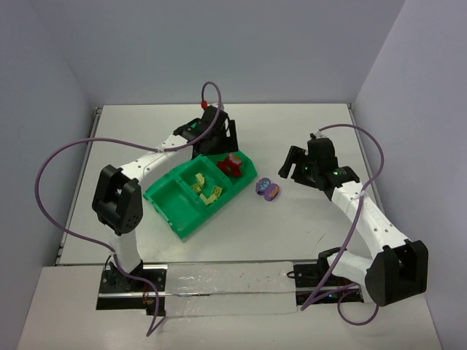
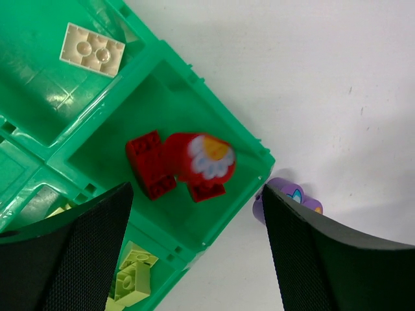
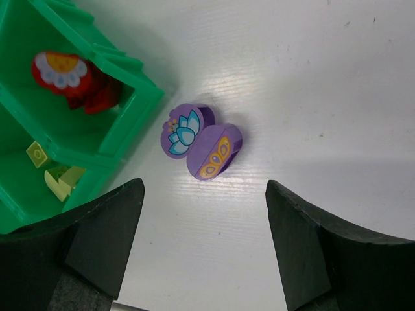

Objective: Sort the legos into containers by color

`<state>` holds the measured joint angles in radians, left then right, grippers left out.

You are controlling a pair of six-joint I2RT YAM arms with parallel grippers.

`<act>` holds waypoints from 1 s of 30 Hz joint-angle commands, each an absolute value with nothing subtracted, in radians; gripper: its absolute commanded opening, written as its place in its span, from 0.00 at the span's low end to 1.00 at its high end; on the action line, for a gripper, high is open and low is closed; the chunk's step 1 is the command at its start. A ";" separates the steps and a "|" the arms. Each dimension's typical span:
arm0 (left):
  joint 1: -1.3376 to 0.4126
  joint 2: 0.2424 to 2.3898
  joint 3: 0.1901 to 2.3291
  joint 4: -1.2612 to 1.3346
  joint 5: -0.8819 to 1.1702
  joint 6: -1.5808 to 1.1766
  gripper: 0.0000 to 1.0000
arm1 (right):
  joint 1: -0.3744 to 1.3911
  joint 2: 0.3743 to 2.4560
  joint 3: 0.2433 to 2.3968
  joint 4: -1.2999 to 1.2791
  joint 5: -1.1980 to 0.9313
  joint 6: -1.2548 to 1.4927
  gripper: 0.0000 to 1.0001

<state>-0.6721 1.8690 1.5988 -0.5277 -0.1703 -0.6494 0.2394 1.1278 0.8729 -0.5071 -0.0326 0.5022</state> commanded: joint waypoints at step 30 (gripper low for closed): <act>-0.696 1.391 1.424 -0.505 -0.175 -0.589 0.87 | 0.380 1.607 0.938 -0.243 0.020 0.428 0.86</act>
